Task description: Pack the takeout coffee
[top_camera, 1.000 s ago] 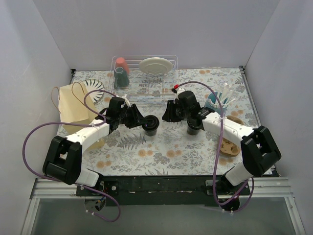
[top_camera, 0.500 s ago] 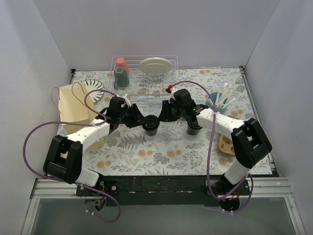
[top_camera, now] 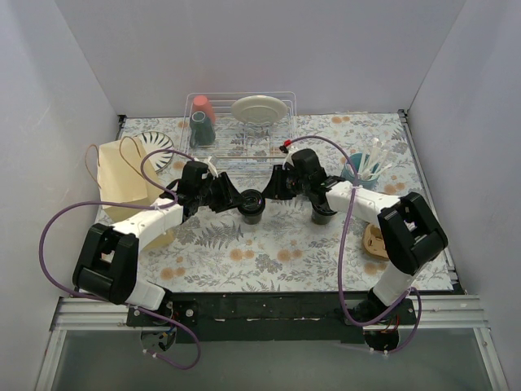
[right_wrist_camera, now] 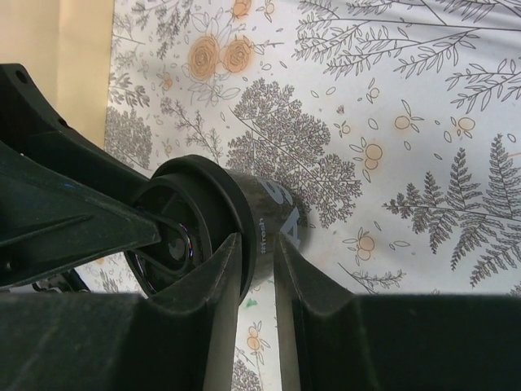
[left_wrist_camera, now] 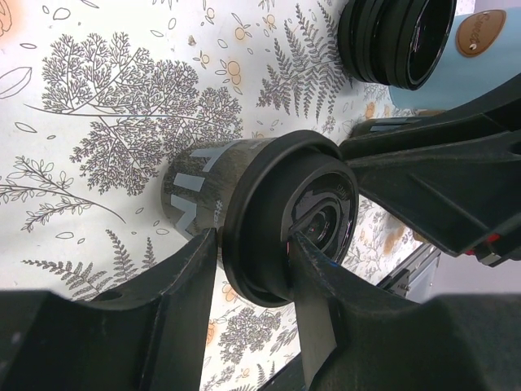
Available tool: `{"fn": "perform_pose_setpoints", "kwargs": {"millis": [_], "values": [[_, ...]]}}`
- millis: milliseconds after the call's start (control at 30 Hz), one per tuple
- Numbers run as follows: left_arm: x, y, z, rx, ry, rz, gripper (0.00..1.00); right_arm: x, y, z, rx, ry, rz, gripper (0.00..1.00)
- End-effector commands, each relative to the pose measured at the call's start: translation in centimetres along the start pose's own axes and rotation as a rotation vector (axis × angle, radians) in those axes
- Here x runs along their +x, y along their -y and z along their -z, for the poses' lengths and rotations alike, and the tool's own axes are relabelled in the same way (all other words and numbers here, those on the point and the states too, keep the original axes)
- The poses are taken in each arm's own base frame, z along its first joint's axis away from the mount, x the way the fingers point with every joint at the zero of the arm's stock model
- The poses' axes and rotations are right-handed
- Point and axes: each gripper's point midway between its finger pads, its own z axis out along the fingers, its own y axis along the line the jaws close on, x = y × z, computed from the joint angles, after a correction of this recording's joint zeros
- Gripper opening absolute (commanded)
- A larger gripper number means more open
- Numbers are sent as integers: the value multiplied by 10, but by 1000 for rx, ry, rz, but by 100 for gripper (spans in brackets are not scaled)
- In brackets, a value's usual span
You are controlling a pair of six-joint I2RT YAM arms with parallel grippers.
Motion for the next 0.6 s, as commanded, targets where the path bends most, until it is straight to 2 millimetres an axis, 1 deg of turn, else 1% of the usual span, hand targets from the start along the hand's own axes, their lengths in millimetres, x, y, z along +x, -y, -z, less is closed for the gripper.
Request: {"fn": "perform_pose_setpoints", "kwargs": {"millis": [0,67,100,133,167,200,233,267,300,333,367,400,433,500,533,567], "values": [[62,-86,1,-314,-166,52,38,79,52,-7,171,-181,-98,28],[62,-88,2,-325,-161,55,38,91,60,-4,201,-196,-126,26],[62,-89,2,-330,-159,57,38,103,69,-1,236,-212,-138,25],[62,-91,3,-333,-158,58,38,111,74,2,259,-221,-154,25],[61,-91,3,-338,-155,54,38,115,75,4,263,-220,-160,25],[61,-92,3,-345,-155,51,38,130,79,10,269,-243,-176,25],[57,-88,2,-337,-151,46,38,130,77,13,261,-230,-181,25],[56,-87,2,-333,-153,31,38,117,67,18,229,-185,-166,25],[54,-85,1,-321,-157,17,38,112,61,22,209,-172,-152,25],[54,-85,0,-322,-163,6,38,97,51,24,184,-141,-133,26],[50,-83,-2,-318,-163,-5,38,81,39,32,164,-111,-103,27],[50,-84,-2,-318,-170,-22,38,67,30,35,142,-79,-80,28],[51,-84,-5,-316,-181,-23,38,47,16,43,124,-46,-62,29],[49,-82,-7,-308,-182,-29,38,26,3,51,97,-10,-24,32],[48,-83,-8,-309,-188,-38,38,8,-7,58,78,30,-6,33],[46,-80,-9,-301,-185,-46,38,2,-9,61,79,43,3,34]]}}
